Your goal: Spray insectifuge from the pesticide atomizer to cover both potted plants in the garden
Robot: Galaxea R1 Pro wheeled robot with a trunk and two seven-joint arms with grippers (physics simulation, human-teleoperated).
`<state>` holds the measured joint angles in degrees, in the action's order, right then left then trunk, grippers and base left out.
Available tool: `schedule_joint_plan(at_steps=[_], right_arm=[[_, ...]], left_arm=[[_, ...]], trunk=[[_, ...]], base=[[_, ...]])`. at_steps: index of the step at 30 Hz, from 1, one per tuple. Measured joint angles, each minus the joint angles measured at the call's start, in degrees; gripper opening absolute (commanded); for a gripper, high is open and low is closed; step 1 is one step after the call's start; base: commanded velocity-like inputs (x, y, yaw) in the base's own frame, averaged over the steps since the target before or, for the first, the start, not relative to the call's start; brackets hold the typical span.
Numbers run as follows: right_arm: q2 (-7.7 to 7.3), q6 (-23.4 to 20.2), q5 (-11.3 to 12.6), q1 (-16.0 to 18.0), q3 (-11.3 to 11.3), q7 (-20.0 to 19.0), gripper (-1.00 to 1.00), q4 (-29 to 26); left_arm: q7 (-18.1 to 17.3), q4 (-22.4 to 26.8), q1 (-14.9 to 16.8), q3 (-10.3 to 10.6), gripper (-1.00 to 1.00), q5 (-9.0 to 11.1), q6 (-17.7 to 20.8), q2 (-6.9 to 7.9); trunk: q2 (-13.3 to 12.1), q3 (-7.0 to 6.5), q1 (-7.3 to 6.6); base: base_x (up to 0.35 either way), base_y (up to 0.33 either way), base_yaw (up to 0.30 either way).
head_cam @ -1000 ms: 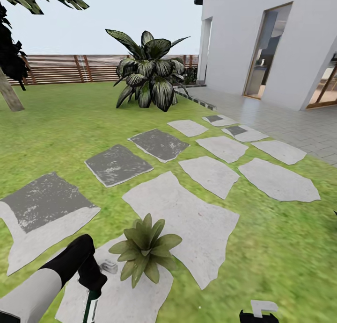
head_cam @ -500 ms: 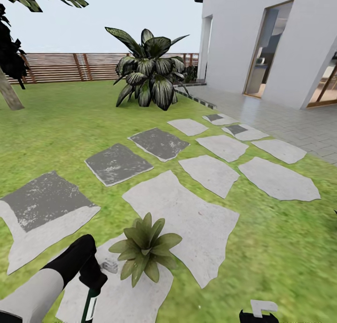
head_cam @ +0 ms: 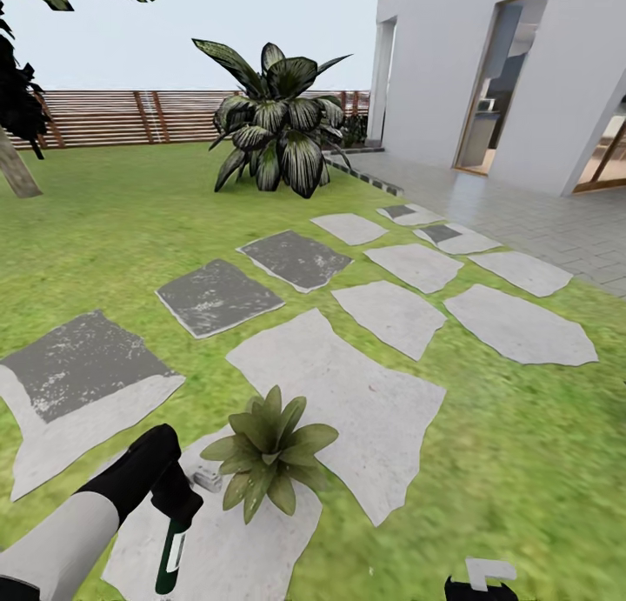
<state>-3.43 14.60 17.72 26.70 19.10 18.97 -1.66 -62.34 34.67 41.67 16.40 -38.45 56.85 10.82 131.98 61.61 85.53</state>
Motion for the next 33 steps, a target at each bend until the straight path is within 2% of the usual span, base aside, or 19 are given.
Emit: schedule_joint_plan(at_steps=[7,18,22,25,27,29,33], right_arm=[[-0.08,0.1,-0.1,0.0,0.0,0.1,1.00,0.0],[-0.57,0.1,-0.4,0.0,0.0,0.0,1.00,0.0],[-0.53,0.1,-0.2,0.0,0.0,0.0,1.00,0.0],[-0.46,0.1,-0.1,0.0,0.0,0.1,1.00,-0.1],[-0.45,0.1,-0.1,0.0,0.0,0.1,1.00,-0.1],[-0.39,0.0,-0.1,0.0,0.0,0.1,1.00,-0.1],[-0.35,0.0,-0.1,0.0,0.0,0.1,1.00,-0.1]], left_arm=[[0.1,0.0,-0.6,0.0,-1.00,0.0,-0.2,-0.13],[0.2,0.0,-0.7,-0.1,-1.00,0.0,-0.2,0.20],[0.0,0.1,0.2,0.0,-1.00,0.1,0.2,-0.34],[-0.3,0.4,2.6,0.0,-1.00,0.5,0.4,-0.88],[-0.4,0.4,3.0,0.1,-1.00,0.4,0.5,-0.87],[-0.4,0.1,3.1,-0.1,-1.00,0.2,0.2,0.21],[-0.4,0.0,2.6,0.0,-1.00,0.3,-0.2,3.38]], trunk=[[2.8,1.68,1.54],[2.8,1.69,1.54],[2.8,1.69,1.54],[2.8,1.71,1.54],[2.8,1.82,1.54],[2.8,1.98,1.54],[2.8,2.25,1.54]], base=[[0.000,0.000,0.000],[0.000,0.000,0.000],[0.000,0.000,0.000],[0.000,0.000,0.000],[0.000,0.000,0.011],[0.000,0.000,0.050],[0.000,0.000,0.033]])
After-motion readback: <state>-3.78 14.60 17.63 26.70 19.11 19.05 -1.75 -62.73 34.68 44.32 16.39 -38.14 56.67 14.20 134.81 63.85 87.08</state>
